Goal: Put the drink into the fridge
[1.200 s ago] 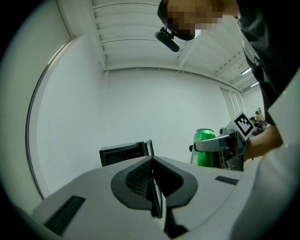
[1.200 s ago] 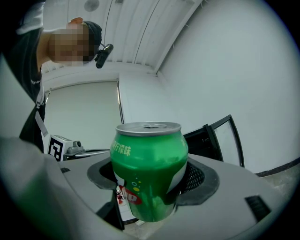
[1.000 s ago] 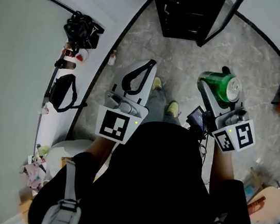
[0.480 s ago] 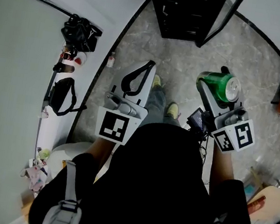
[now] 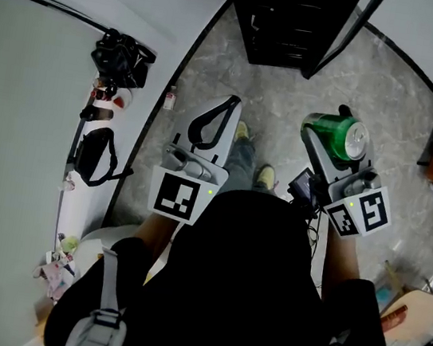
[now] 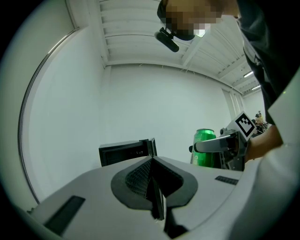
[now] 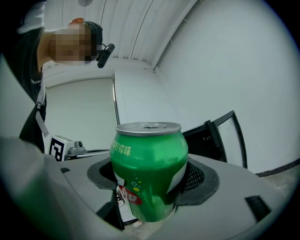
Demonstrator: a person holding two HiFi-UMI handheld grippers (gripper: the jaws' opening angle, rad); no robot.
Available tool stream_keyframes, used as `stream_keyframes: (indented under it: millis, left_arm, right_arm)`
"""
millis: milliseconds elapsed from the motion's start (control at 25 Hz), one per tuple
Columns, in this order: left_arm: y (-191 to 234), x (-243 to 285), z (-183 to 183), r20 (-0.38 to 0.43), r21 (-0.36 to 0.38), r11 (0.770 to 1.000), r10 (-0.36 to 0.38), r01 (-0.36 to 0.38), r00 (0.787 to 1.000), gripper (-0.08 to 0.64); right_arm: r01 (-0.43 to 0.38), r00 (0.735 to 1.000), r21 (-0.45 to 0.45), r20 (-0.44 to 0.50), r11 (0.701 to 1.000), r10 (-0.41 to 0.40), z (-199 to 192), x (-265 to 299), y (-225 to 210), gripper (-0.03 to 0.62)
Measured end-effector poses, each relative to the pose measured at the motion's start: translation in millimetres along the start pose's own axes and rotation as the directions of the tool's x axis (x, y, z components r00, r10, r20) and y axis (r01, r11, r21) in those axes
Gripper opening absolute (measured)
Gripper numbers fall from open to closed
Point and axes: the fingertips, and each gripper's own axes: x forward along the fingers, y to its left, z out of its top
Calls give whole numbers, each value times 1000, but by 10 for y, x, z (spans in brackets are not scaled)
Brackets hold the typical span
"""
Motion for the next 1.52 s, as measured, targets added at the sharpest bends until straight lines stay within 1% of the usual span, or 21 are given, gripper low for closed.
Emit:
stream_keyframes:
  millis: [240,600,1160,1520]
  left_arm:
    - [291,246,-12,-13,-9,1000,7,-7,1000,12]
    - [651,597,9,-8,-17,1000,9,-9,1000,12]
    - [1090,1030,70,-8,-29,999,-26,25,1000,12]
    - [1366,1124,98,14,-43,998,-53,53,999,12]
  right_arm:
    - [-9,1000,8,-4,1000,9,55,356,-136,337]
    - [-13,1000,16,-9,1000,13,146,808,-344,337]
    - [24,1000,-3,-15,1000,-24,321,1331,-563,337]
    - [41,999,-20,-9,999,-42,388,1621,-501,337]
